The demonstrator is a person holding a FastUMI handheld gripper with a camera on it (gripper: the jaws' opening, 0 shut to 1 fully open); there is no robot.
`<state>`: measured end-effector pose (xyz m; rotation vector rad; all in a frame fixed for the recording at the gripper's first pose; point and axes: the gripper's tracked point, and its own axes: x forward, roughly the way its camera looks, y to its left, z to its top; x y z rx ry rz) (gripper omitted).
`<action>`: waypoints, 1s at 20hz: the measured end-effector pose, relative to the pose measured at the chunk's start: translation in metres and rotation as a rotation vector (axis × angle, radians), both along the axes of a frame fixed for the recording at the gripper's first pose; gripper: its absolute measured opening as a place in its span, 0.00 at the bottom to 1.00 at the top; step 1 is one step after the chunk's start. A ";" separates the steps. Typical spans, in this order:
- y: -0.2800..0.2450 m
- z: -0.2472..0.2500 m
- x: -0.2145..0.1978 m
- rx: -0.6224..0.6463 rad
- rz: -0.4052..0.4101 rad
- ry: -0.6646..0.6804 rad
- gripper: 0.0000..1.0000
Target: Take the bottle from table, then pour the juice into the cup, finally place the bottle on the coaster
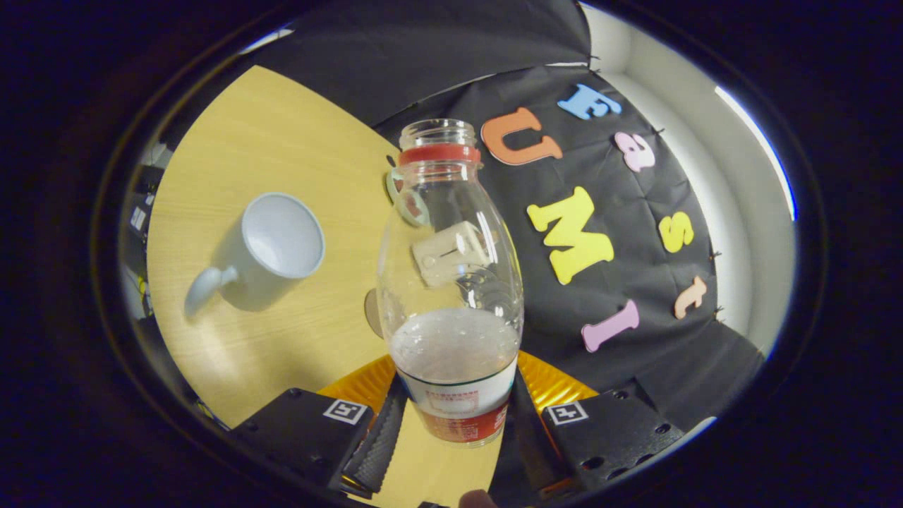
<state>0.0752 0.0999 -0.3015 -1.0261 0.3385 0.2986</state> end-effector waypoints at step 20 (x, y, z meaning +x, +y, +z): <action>-0.001 0.119 0.042 0.977 -0.108 0.024 0.77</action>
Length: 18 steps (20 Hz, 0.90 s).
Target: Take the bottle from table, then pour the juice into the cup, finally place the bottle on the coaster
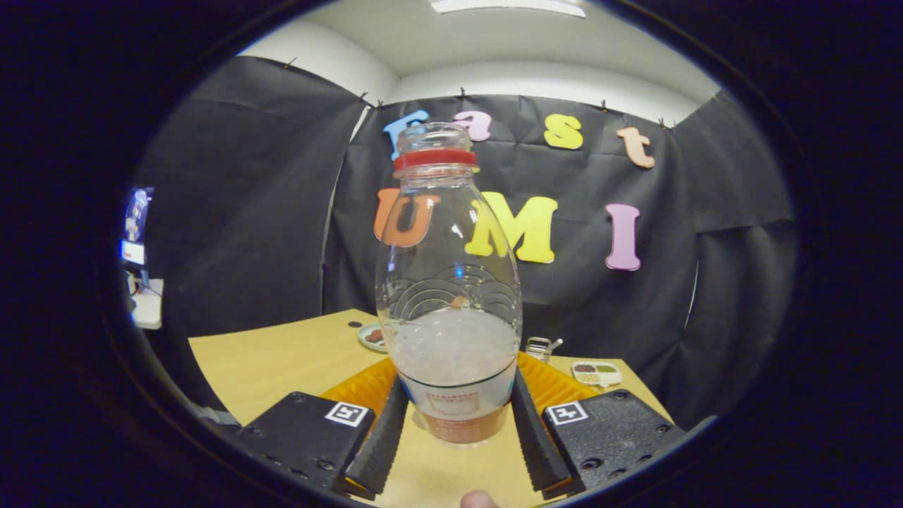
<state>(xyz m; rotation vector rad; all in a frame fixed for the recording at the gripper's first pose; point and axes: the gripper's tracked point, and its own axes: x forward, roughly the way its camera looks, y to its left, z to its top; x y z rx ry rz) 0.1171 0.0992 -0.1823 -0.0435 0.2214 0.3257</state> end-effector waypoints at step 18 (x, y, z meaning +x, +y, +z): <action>0.049 -0.103 0.136 0.042 0.056 0.073 0.77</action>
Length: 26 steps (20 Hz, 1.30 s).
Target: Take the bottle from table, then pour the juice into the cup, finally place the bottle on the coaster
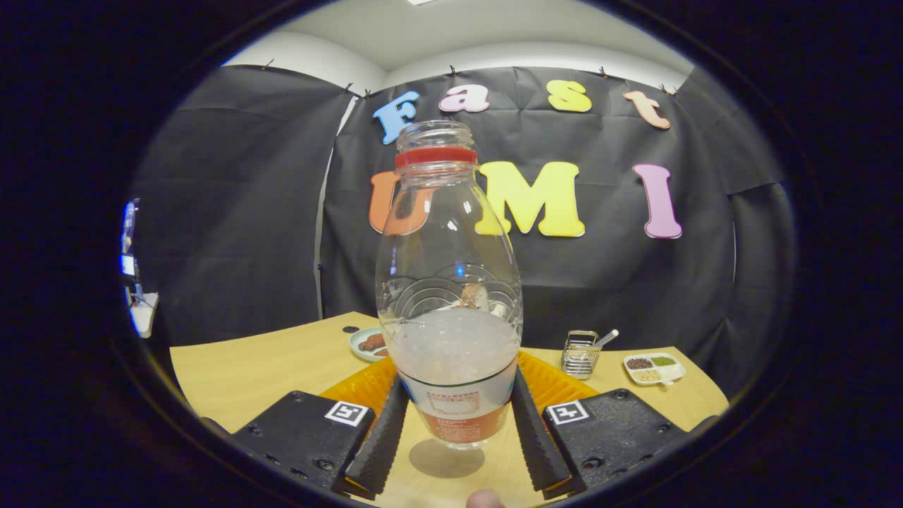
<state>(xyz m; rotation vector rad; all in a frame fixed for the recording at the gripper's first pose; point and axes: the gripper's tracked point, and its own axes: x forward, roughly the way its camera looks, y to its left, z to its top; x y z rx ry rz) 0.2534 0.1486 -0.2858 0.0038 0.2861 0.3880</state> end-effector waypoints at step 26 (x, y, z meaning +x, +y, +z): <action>0.006 -0.119 0.010 -0.027 -0.013 0.174 0.88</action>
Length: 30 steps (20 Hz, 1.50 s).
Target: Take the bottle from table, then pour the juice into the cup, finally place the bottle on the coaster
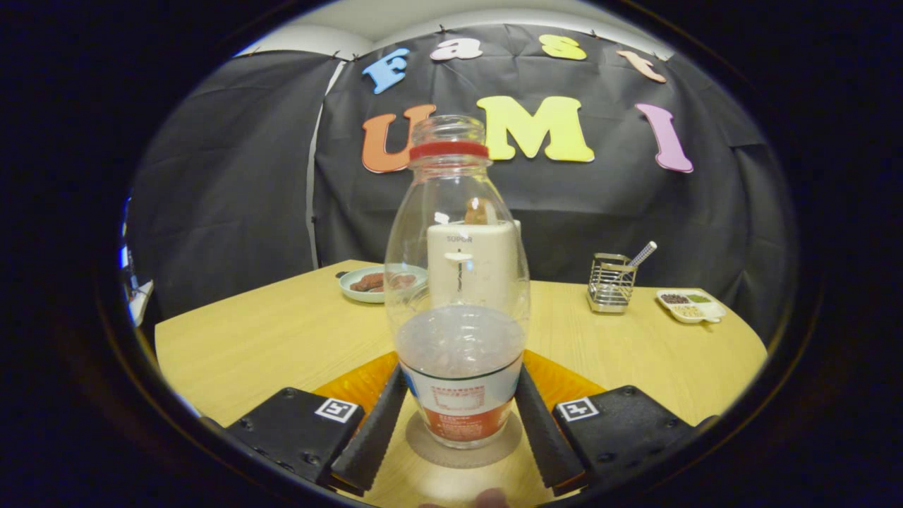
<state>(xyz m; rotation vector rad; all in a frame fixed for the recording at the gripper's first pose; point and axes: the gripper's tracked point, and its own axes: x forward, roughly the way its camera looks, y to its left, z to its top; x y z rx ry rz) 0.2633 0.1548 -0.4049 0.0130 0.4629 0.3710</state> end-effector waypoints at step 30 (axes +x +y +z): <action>-0.092 0.355 -0.078 -0.003 -0.307 -0.380 1.00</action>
